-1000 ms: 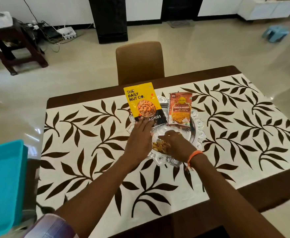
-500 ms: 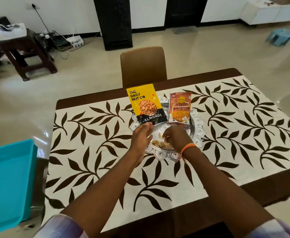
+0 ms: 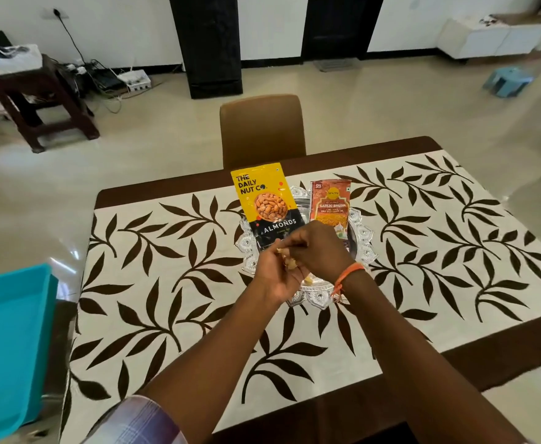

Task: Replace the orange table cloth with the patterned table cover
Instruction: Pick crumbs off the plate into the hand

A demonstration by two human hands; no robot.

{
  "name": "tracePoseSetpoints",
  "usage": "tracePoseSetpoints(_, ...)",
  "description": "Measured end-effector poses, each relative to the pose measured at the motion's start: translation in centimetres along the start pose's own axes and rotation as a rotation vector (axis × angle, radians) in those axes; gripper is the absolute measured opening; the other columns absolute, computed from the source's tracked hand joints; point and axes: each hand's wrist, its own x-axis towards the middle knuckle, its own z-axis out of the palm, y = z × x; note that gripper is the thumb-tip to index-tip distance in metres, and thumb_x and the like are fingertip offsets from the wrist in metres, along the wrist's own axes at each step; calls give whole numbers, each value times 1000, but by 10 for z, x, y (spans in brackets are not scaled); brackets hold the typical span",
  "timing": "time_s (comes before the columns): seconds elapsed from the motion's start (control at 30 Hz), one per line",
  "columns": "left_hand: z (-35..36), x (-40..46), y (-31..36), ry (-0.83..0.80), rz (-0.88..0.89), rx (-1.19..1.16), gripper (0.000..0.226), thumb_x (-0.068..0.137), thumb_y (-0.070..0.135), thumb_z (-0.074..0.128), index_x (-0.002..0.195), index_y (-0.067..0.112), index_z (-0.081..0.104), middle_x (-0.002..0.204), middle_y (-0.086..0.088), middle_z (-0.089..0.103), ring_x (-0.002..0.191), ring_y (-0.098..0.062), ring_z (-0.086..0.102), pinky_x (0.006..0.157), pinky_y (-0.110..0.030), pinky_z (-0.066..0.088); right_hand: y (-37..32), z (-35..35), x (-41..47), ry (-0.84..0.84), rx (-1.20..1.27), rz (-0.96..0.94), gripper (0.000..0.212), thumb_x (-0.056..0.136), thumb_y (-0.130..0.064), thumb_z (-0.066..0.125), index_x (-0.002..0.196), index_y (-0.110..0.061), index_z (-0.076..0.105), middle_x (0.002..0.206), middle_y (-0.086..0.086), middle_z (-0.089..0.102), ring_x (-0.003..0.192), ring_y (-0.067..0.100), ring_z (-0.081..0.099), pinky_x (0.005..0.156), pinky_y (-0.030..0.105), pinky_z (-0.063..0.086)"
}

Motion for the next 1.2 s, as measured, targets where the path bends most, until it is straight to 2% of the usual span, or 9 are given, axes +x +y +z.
tracePoseSetpoints(0.07,3,-1,5,11,-1,-20,43,106,24,30,98,0,65,84,-16,73,77,-24,73,61,-30,60,-3,-4,2,1,-41,-35,20,79,0,69,92,-12,78,89,8,76,81,15,69,72,21,50)
tracePoseSetpoints(0.17,6,-1,11,49,6,18,37,104,22,37,102,0,66,93,-16,72,89,-25,69,71,-34,61,-8,-11,3,6,-46,-49,20,75,3,71,88,-11,78,84,9,76,77,16,71,74,28,57)
tracePoseSetpoints(0.3,10,-5,15,100,0,-32,49,104,27,35,70,4,62,66,-12,68,62,-23,71,62,-36,61,-1,-21,4,205,167,15,14,76,3,71,86,-6,75,78,4,73,64,5,66,65,18,55)
tracePoseSetpoints(0.4,2,-8,27,115,38,-97,50,105,29,34,71,4,61,65,-14,67,60,-27,71,59,-39,61,31,-23,10,361,88,82,12,79,0,71,89,-6,73,82,2,71,70,3,65,67,6,49)
tracePoseSetpoints(0.57,-15,-16,45,142,85,-156,44,105,25,34,82,1,62,73,-17,69,65,-30,73,60,-42,61,75,21,10,-15,-336,134,25,91,-12,60,114,-6,66,119,14,63,113,30,57,97,34,42)
tracePoseSetpoints(0.87,-18,-24,43,132,94,-114,45,105,29,32,85,3,62,72,-16,72,66,-29,74,65,-38,61,59,69,12,-76,-608,-58,18,89,-3,52,99,-2,67,107,15,52,94,34,55,76,39,48)
tracePoseSetpoints(1.0,-19,-25,44,133,89,-105,45,105,29,32,84,2,62,72,-16,72,65,-29,73,65,-39,61,64,58,8,-268,-672,-238,18,90,-6,53,90,-3,70,96,16,58,86,32,58,69,34,44)
tracePoseSetpoints(1.07,-19,-25,45,137,98,-95,45,105,28,33,85,2,62,72,-16,72,65,-29,74,67,-39,61,68,46,2,-341,-670,-282,18,88,-4,55,93,-6,72,94,15,62,87,31,60,72,36,50)
tracePoseSetpoints(1.2,-21,-24,46,138,105,-96,44,105,28,33,86,2,63,74,-16,72,68,-28,74,65,-37,62,72,24,9,-190,-522,-137,27,85,-4,65,111,-9,70,112,12,66,106,28,60,92,36,48)
